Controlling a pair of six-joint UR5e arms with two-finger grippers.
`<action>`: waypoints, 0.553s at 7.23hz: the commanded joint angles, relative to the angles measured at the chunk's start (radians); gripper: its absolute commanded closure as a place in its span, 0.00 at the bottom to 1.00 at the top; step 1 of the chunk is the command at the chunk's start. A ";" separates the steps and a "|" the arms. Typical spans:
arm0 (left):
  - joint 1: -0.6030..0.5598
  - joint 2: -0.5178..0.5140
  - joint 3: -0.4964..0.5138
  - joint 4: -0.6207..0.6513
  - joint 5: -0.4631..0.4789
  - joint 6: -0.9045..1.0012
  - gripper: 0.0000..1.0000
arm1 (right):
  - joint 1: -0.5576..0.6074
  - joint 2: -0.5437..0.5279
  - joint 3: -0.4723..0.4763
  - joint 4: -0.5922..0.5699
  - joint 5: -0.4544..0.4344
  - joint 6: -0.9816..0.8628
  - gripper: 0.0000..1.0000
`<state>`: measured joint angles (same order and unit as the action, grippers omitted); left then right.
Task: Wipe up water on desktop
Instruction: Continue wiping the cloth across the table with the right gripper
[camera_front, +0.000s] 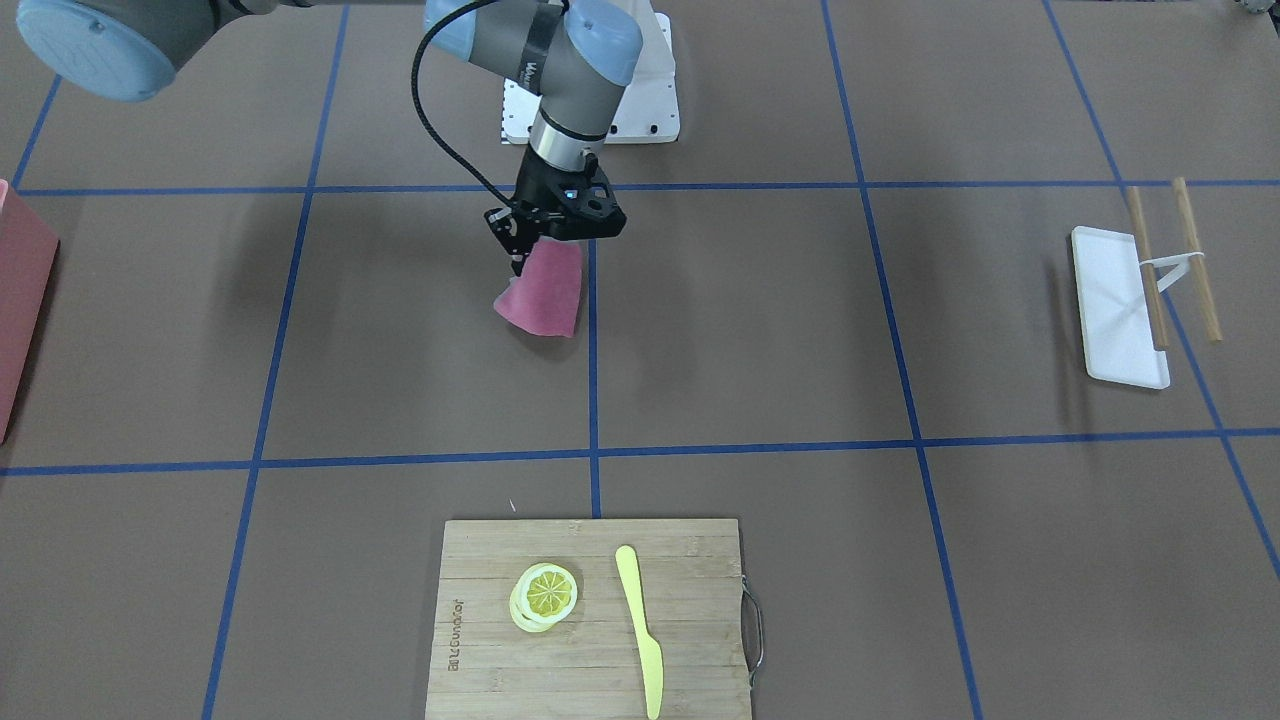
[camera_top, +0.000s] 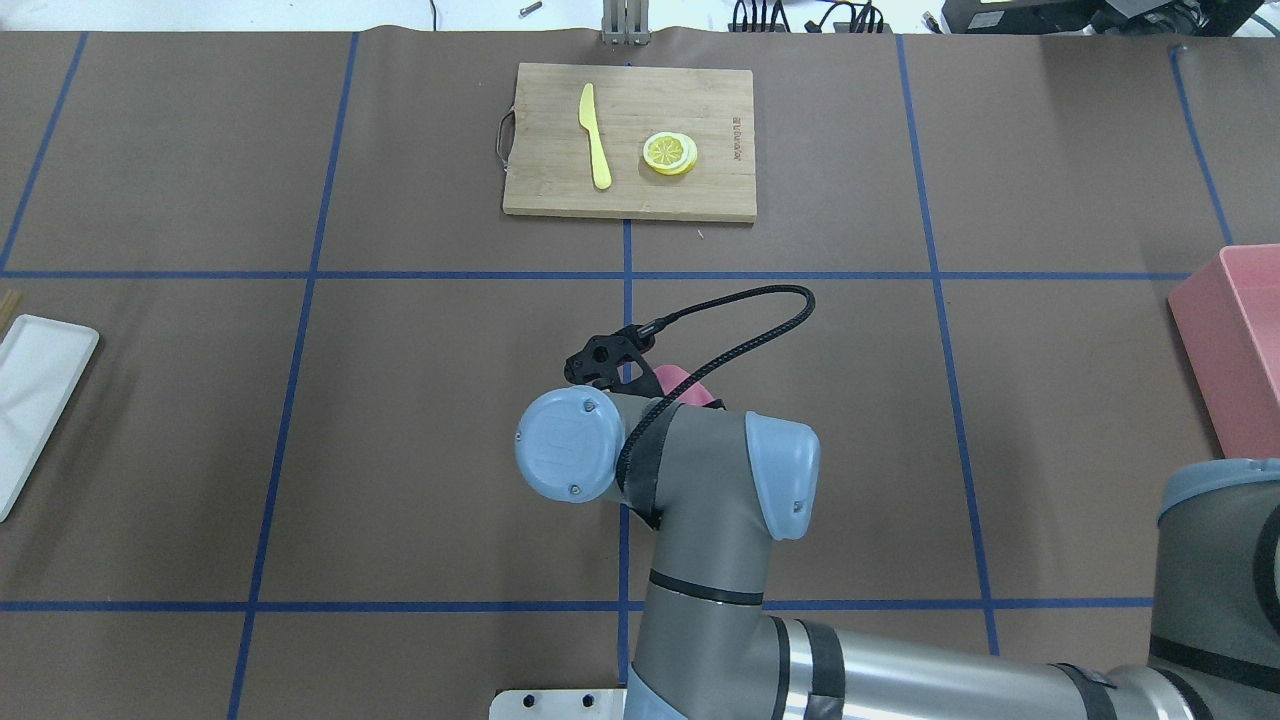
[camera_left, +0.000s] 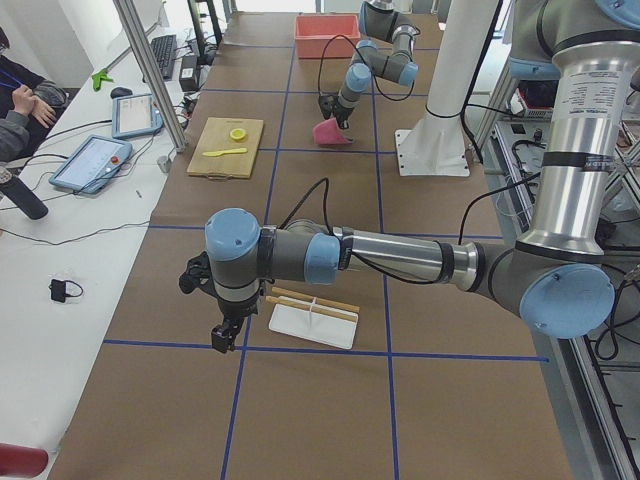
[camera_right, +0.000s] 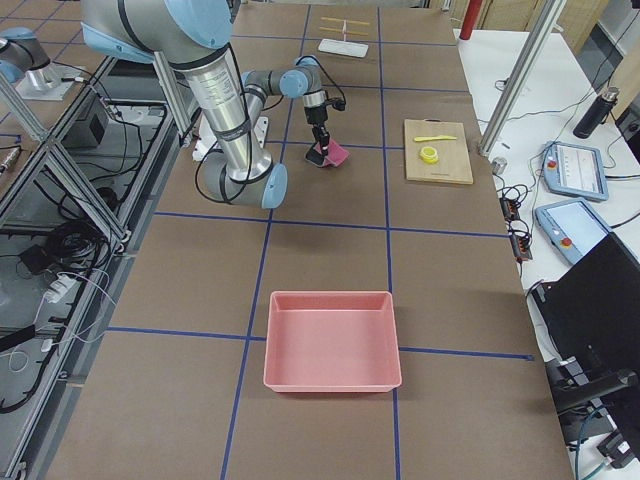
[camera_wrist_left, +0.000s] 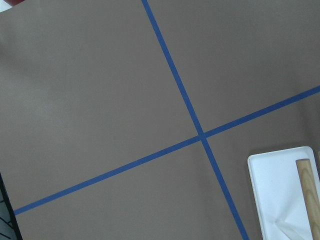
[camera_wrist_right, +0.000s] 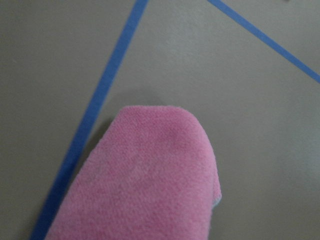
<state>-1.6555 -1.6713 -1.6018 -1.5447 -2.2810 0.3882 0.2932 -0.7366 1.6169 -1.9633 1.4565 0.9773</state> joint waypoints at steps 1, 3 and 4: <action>0.000 -0.001 0.000 0.000 0.000 0.000 0.02 | 0.023 0.025 0.036 0.009 0.042 0.022 1.00; 0.000 0.002 0.012 0.000 0.000 0.000 0.02 | 0.120 -0.054 0.328 -0.179 0.134 -0.113 1.00; 0.000 0.004 0.025 -0.002 0.000 0.000 0.02 | 0.223 -0.140 0.451 -0.201 0.215 -0.153 1.00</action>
<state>-1.6552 -1.6696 -1.5902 -1.5450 -2.2810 0.3881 0.4117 -0.7896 1.9007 -2.1030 1.5880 0.8914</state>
